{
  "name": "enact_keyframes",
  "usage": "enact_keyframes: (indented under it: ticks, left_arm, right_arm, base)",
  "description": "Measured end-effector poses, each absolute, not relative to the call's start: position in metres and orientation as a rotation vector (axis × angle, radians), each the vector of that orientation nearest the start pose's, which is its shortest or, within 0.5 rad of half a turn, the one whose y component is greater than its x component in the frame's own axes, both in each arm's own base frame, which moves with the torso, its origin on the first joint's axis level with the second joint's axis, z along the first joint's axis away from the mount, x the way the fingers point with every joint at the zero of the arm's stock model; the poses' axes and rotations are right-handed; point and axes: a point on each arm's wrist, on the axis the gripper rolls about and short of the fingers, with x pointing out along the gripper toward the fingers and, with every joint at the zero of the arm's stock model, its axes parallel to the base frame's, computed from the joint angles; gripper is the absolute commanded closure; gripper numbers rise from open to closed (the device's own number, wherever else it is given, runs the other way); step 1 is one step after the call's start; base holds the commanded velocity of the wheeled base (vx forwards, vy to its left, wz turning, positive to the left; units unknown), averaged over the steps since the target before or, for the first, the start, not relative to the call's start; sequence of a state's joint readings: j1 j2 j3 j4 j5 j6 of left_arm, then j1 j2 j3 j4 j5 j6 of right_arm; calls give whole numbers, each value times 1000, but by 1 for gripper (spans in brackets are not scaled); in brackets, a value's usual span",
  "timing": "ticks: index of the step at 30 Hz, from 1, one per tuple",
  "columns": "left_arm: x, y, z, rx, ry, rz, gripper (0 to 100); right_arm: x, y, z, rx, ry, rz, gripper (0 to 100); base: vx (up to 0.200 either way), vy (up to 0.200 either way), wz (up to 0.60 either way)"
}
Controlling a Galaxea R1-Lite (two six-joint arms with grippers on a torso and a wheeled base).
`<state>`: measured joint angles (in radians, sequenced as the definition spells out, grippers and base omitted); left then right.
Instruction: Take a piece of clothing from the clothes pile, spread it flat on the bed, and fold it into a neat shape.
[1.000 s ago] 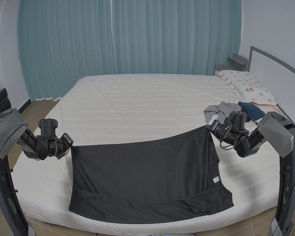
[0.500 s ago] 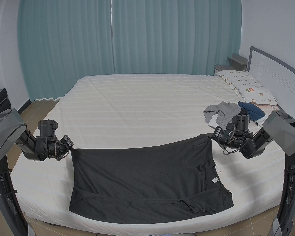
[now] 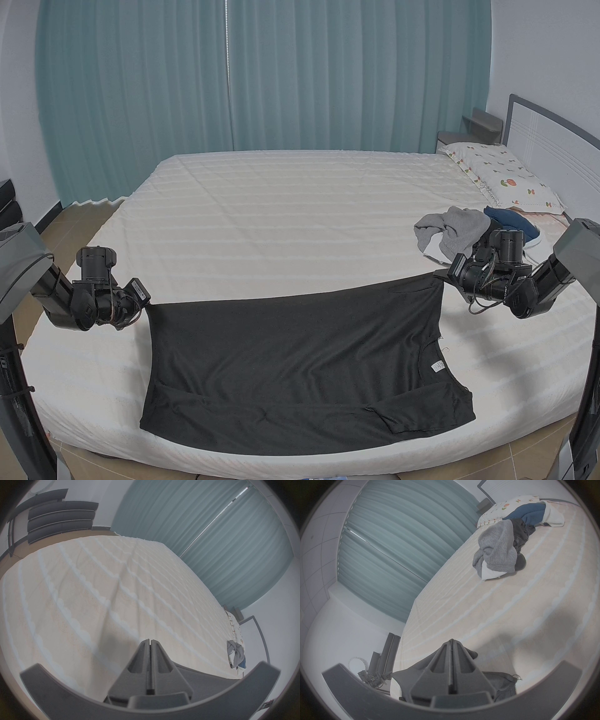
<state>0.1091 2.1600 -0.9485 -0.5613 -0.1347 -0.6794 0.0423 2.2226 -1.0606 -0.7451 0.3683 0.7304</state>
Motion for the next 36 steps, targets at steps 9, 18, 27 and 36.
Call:
enact_keyframes:
  ticks: [9,18,27,36]
  left_arm:
    - [371,38,44,-721,661,210,100]
    - [346,38,39,-633,727,202,100]
    - [317,35,27,-585,818,213,100]
    - [286,29,9,-580,935,234,100]
  right_arm:
    - [403,25,61,780,598,233,100]
    - [376,19,56,764,685,225,100]
    - [332,19,35,711,845,205,100]
    - [307,17,11,672,956,184,100]
  base:
    - [0,0,0]
    - [0,0,0]
    - [0,0,0]
    - [0,0,0]
